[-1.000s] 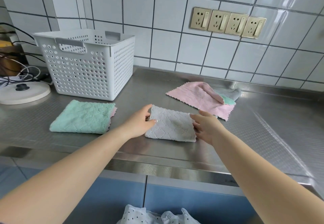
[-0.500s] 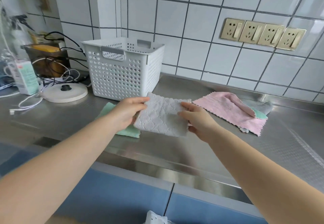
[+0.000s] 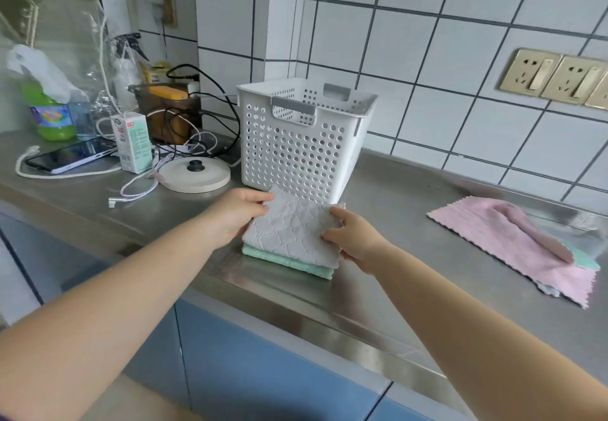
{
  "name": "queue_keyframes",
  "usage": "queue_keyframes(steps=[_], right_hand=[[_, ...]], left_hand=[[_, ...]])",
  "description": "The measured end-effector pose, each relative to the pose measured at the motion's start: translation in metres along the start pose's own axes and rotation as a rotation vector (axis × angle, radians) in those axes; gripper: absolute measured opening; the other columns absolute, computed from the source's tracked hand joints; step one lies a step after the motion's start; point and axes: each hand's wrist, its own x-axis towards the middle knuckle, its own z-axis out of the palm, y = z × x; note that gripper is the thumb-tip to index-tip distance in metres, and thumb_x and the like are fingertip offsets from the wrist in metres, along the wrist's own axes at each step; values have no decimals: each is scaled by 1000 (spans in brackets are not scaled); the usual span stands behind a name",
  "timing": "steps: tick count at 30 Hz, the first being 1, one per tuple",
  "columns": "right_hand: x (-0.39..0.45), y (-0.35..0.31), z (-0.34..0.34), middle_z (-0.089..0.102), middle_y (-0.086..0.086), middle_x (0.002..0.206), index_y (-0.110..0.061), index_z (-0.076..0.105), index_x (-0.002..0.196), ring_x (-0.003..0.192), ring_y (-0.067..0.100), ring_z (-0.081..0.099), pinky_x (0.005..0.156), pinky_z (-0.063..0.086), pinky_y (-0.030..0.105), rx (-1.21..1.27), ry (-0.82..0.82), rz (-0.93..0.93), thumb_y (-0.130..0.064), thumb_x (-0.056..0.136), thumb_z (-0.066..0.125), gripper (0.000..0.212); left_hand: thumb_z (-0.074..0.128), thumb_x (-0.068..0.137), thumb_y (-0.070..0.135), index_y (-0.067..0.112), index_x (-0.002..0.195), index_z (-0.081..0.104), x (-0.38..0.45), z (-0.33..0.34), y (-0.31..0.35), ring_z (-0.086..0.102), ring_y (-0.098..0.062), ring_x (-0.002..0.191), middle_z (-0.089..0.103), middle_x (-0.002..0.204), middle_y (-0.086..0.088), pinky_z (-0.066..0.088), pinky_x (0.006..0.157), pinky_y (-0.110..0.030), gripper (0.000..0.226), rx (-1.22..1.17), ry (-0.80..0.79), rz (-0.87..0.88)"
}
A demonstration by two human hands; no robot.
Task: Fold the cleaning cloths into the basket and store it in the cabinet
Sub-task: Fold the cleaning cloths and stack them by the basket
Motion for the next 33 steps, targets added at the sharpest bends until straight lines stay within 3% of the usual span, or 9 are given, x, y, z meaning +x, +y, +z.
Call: queue_keyframes(steps=[6, 7, 9, 11, 14, 18, 23, 30, 33], right_hand=[[8, 8, 2, 53, 0, 84, -21, 39, 142, 58, 14, 47, 38, 38, 15, -76, 51, -4, -5, 89, 53, 57], [8, 10, 4, 59, 3, 96, -20, 39, 142, 66, 16, 54, 44, 44, 16, -97, 63, -16, -7, 88, 54, 58], [9, 16, 4, 51, 10, 132, -22, 35, 144, 100, 23, 60, 75, 54, 27, -213, 110, -48, -15, 87, 58, 63], [10, 20, 2, 23, 11, 153, -27, 29, 147, 129, 27, 43, 100, 44, 37, -405, 179, -78, -27, 86, 60, 68], [10, 12, 4, 6, 4, 159, -29, 26, 147, 144, 25, 16, 114, 23, 47, -646, 244, -181, -34, 92, 51, 61], [17, -3, 23, 8, -3, 160, -31, 23, 147, 147, 17, 4, 114, 3, 59, -812, 134, -247, -32, 97, 34, 52], [21, 9, 36, 19, -5, 155, -30, 28, 143, 145, 15, 7, 108, 1, 68, -857, 55, -213, -39, 98, 21, 47], [23, 23, 33, 3, -4, 160, -20, 10, 151, 147, 16, -1, 114, -1, 60, -805, 72, -71, -58, 94, 23, 70], [19, 22, 34, 19, 0, 157, -20, 24, 147, 145, 18, 12, 114, 5, 58, -784, 138, -140, -54, 94, 29, 64]], left_hand=[[53, 88, -8, 9, 127, 58, 7, -1, -13, 40, -19, 133, 45, 143, -12, 27, 110, -27, 43, 141, -23, -4], [54, 88, -7, 10, 127, 58, 7, -1, -15, 42, -18, 132, 46, 142, -11, 29, 108, -26, 43, 183, -21, 1], [55, 89, 1, 13, 129, 57, 8, 0, -15, 50, -17, 123, 50, 140, -8, 38, 98, -23, 42, 283, -1, 49], [54, 92, 11, 16, 132, 54, 7, 1, -9, 51, -16, 119, 49, 139, -2, 40, 96, -26, 41, 505, 95, 205], [43, 97, 13, 12, 139, 45, 5, 15, 6, 37, -17, 134, 41, 146, -2, 24, 111, -26, 42, 790, 176, 490], [29, 102, 17, 10, 148, 26, 5, 44, 8, 15, -17, 145, 22, 156, -4, 7, 116, -27, 46, 999, -61, 482], [23, 103, 24, 7, 149, 19, 15, 47, -7, 10, -21, 146, 14, 158, -9, 2, 117, -29, 49, 1177, -160, 347], [21, 102, 31, 13, 151, 10, 20, 43, -16, 1, -22, 147, 1, 159, -8, 5, 120, -39, 53, 1145, -177, 230], [26, 101, 30, 12, 149, 22, 19, 43, -15, 13, -22, 146, 15, 158, -7, 14, 118, -36, 51, 1154, -113, 256]])
